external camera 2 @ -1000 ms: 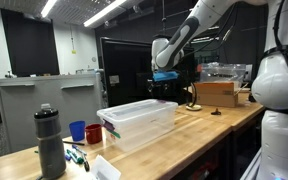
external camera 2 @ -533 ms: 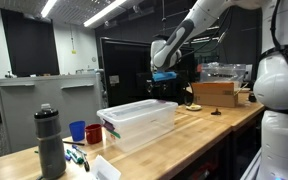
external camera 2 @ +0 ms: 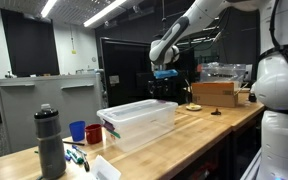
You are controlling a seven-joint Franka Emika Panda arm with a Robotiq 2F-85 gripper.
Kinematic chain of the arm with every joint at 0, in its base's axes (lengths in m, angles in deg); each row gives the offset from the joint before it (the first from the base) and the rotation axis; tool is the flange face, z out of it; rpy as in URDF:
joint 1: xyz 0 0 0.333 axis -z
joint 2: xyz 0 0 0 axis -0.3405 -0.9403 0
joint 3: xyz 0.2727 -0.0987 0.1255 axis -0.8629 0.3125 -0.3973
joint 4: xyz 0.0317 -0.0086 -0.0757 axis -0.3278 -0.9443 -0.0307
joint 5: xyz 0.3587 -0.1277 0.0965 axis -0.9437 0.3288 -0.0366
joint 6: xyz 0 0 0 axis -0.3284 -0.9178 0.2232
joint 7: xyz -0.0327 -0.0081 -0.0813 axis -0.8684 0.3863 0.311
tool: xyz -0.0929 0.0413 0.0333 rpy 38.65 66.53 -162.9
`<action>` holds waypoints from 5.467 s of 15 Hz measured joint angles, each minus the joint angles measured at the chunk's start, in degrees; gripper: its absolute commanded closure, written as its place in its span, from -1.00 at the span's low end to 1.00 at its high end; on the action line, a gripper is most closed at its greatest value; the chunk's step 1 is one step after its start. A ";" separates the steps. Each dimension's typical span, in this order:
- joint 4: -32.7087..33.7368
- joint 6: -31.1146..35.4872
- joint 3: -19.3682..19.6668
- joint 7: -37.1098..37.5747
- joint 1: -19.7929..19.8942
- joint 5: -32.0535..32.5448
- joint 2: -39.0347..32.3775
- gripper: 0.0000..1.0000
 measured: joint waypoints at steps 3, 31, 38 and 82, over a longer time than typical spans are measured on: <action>1.55 -3.63 0.87 -2.73 0.00 -0.52 -0.22 -1.00; 13.48 -11.73 3.86 -14.04 0.43 -9.23 -11.12 -1.00; 16.96 -12.41 4.23 -14.09 1.06 -9.33 -14.17 -1.00; 4.75 -9.34 5.33 -21.59 1.72 -9.15 -7.00 -1.00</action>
